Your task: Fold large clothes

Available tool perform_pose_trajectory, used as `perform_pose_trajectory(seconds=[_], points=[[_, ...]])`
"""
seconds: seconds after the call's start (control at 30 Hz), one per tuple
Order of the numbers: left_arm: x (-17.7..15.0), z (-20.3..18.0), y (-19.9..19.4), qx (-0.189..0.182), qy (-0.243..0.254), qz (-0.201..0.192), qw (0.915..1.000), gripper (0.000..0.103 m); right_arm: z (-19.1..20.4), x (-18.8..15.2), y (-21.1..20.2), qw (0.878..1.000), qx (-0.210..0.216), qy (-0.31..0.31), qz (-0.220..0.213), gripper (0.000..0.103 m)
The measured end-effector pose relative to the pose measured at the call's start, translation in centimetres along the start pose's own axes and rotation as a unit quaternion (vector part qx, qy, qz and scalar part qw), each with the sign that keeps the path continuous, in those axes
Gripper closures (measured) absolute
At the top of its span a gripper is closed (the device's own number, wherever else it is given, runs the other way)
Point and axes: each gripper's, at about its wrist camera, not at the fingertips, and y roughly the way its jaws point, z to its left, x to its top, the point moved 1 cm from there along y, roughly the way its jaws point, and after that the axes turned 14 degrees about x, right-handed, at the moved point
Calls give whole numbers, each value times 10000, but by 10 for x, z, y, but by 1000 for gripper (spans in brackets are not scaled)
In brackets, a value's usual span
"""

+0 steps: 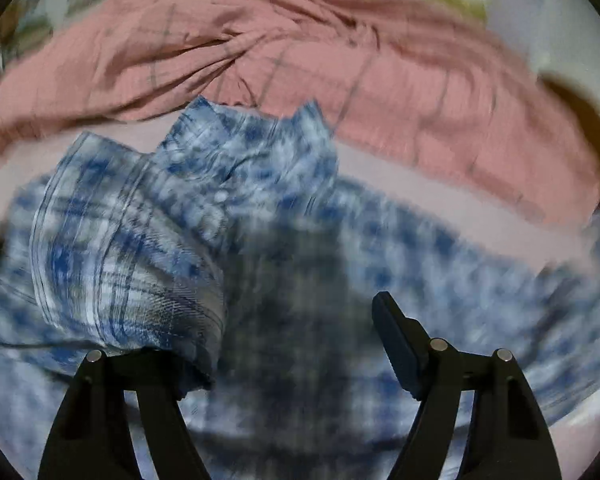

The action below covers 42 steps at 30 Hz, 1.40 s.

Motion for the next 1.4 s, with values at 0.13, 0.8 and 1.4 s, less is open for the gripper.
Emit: perform_pose_trajectory(seconds=[0.13,0.8,1.4], points=[[0,-3,0,67,51,-9,10000,33,-33,-15,-1,9978,401,527,-5,26],[3,-3,-29,-539,166,-451,9974,24,-93,-26,17,9924,505,1089,-285,27],[9,-6,-39,-414,183,-479,9978,20,-93,-34,4,9923,-33,731,-995,100]])
